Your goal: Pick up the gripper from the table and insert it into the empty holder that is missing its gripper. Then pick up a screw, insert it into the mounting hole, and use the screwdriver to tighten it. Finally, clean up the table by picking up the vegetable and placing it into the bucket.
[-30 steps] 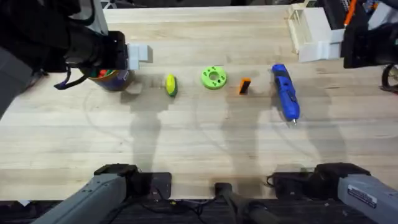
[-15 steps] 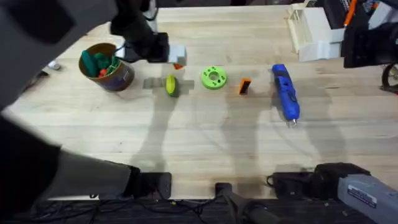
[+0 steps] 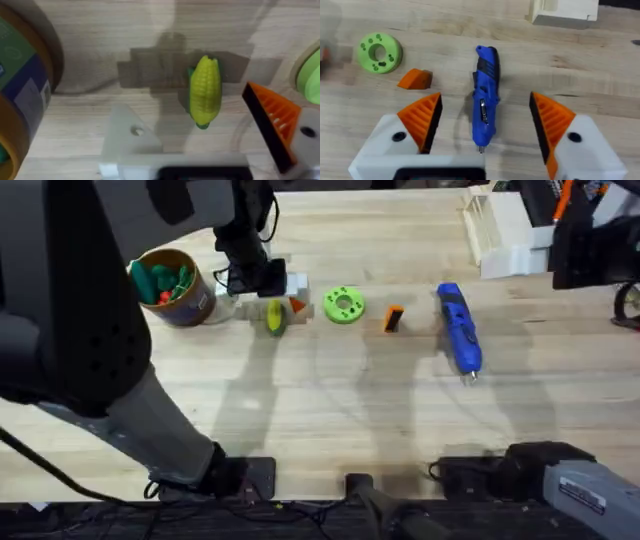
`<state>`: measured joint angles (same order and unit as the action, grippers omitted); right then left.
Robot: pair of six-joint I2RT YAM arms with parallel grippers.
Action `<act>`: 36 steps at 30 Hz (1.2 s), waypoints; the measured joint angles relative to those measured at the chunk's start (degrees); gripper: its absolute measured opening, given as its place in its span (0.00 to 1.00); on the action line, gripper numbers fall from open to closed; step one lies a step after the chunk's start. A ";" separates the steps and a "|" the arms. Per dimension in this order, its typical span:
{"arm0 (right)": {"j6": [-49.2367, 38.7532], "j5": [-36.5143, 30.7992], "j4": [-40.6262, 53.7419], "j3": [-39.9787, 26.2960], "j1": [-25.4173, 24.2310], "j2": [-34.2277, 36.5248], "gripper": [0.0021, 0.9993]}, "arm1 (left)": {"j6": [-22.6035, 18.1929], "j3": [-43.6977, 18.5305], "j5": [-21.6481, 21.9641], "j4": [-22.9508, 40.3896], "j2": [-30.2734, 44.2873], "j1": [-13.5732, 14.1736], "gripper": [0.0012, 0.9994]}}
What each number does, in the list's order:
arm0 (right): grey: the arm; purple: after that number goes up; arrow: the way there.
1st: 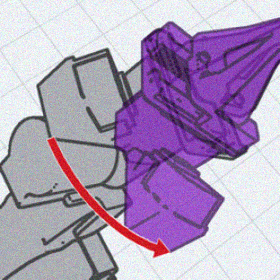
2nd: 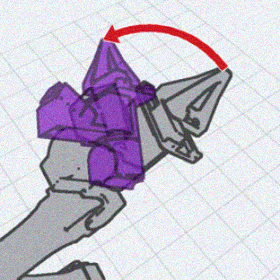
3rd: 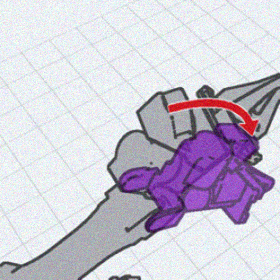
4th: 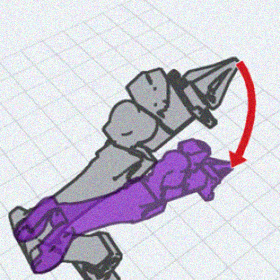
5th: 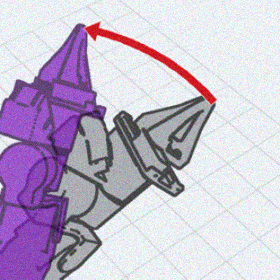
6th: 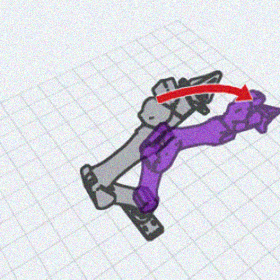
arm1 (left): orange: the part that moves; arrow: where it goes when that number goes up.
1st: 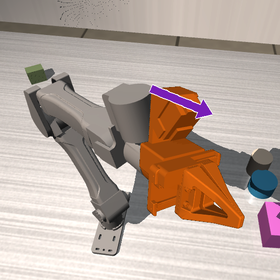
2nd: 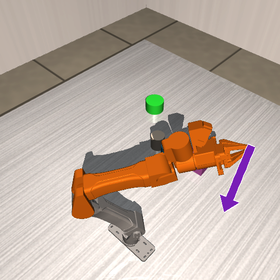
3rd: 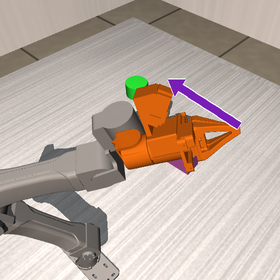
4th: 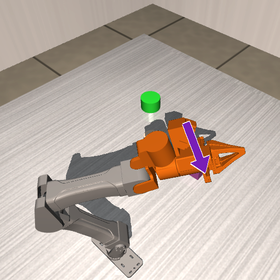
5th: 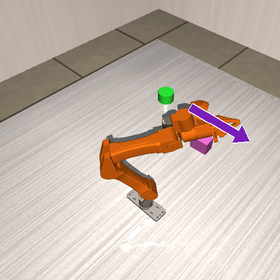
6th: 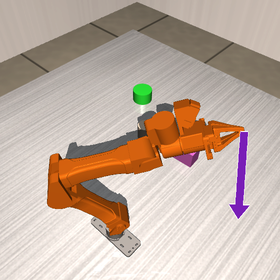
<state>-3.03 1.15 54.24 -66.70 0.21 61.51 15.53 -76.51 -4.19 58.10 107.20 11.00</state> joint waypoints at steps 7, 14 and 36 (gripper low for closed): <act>0.00 0.00 0.02 0.00 0.00 -0.02 0.99 | -0.07 0.00 -0.10 0.21 0.00 1.75 0.90; 0.00 0.00 0.58 0.00 0.00 -0.02 0.99 | 0.29 0.00 -0.11 0.40 0.48 2.37 0.85; 0.00 0.00 0.68 0.00 0.00 -0.02 0.99 | 1.22 -0.07 -1.11 0.14 2.78 2.40 0.01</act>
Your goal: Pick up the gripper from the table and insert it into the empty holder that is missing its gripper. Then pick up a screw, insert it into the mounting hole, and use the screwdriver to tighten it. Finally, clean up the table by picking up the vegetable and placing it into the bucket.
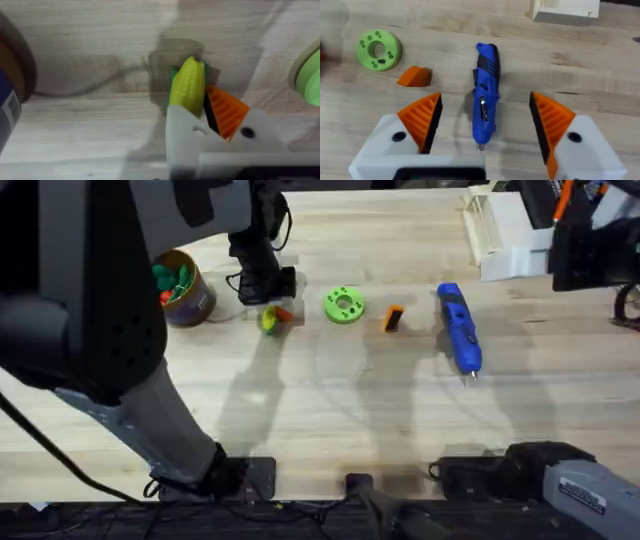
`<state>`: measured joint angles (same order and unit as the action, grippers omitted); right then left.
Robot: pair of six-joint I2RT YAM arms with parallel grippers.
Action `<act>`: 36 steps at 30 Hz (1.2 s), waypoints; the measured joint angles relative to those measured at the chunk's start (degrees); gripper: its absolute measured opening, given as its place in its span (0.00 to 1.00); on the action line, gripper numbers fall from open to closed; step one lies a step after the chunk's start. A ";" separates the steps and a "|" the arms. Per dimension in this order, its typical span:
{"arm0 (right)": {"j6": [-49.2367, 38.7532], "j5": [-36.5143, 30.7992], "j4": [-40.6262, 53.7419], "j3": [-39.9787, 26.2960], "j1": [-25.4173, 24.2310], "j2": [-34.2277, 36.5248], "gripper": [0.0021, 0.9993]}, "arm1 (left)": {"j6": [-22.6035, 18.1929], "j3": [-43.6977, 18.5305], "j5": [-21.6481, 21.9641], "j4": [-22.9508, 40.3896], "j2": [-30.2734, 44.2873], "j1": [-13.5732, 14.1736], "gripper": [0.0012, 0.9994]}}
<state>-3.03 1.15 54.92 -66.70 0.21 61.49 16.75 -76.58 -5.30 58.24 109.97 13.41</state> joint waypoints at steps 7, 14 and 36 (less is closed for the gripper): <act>0.00 0.00 0.00 0.00 0.00 0.00 0.99 | 0.00 0.00 0.04 0.02 0.00 0.00 0.01; 0.00 0.01 0.00 0.00 0.00 0.02 0.99 | 0.00 -1.29 0.08 1.89 0.00 0.07 0.01; 0.00 0.00 -0.01 0.00 0.00 0.01 0.99 | 0.37 -13.07 3.82 8.68 -17.25 2.10 0.71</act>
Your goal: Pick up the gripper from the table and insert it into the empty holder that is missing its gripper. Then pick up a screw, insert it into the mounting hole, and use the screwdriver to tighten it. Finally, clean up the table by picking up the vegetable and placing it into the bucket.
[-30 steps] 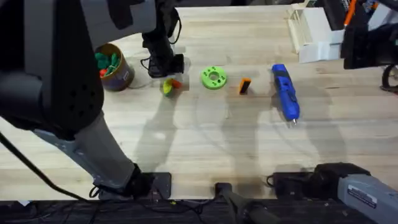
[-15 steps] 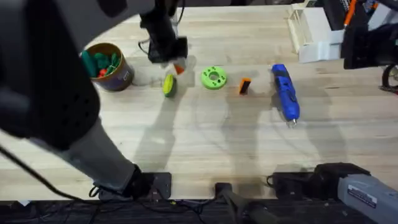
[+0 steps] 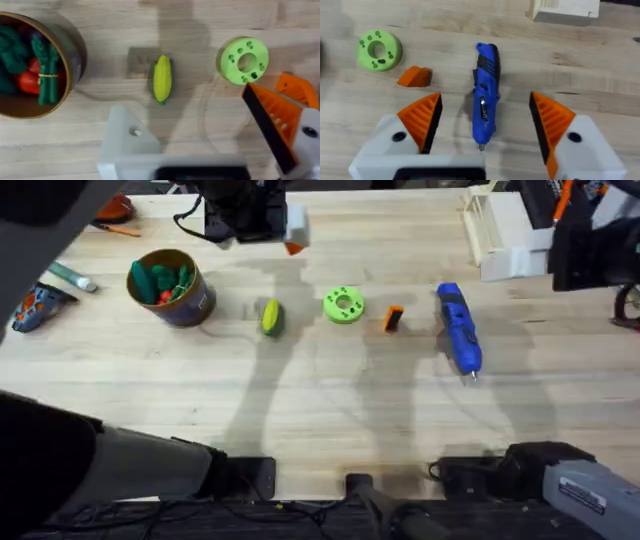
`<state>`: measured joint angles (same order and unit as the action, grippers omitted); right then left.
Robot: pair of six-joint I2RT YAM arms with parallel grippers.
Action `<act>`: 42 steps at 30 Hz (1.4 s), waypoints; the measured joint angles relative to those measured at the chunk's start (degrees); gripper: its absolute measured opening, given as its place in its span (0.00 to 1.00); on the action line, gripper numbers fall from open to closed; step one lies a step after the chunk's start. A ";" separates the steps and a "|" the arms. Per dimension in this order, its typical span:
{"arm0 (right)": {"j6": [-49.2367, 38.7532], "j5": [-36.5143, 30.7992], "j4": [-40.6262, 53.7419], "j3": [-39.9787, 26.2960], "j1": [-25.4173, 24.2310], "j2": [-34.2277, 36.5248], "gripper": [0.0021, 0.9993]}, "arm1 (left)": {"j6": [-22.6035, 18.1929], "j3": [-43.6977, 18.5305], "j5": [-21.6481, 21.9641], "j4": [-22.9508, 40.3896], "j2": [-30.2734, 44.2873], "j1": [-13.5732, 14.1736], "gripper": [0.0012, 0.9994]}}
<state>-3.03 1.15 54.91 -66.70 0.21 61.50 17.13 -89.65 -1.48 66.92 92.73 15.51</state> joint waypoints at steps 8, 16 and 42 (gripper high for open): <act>0.00 0.02 0.35 0.00 0.00 -0.01 0.99 | 2.51 0.02 3.24 0.52 -1.48 0.00 0.99; 0.00 0.00 0.51 0.00 0.00 -0.01 0.99 | 2.88 12.82 5.86 -1.14 -15.90 0.00 0.99; 0.00 0.00 0.51 0.00 0.00 0.00 0.99 | 1.70 22.91 11.20 -5.29 -53.35 0.00 0.99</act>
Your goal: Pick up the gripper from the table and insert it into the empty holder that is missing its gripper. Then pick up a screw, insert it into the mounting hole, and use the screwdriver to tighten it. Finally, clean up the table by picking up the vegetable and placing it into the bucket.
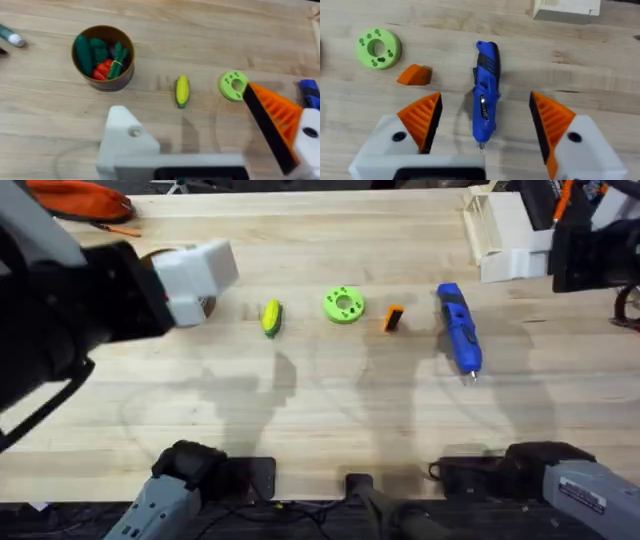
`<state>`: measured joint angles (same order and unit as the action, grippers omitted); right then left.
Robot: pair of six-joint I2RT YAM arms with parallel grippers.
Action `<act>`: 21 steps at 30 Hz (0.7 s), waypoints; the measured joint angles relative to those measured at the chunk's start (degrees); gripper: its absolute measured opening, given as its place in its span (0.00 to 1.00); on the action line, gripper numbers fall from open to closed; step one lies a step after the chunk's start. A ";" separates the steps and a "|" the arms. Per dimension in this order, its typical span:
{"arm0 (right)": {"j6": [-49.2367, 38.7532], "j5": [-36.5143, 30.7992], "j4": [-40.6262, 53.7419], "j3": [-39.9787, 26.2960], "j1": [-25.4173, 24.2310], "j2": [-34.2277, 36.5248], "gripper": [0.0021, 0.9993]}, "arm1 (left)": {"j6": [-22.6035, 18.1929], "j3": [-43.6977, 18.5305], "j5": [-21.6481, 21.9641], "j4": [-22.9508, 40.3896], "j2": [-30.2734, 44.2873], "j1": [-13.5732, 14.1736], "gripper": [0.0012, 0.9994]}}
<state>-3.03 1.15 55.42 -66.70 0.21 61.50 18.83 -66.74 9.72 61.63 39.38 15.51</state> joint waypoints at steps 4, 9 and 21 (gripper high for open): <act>0.00 0.00 0.00 0.00 0.00 0.00 0.99 | -0.30 0.00 2.93 -1.11 0.73 0.00 0.99; 0.00 0.02 0.00 0.00 0.00 0.00 0.99 | -2.95 2.35 3.87 -6.20 1.66 0.00 0.99; 0.00 0.00 0.00 0.00 0.00 0.01 0.99 | -8.69 24.36 0.91 -33.23 -7.76 -0.07 0.99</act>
<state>-3.03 1.15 55.42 -66.70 0.21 61.51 10.14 -42.38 10.63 28.40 31.61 15.44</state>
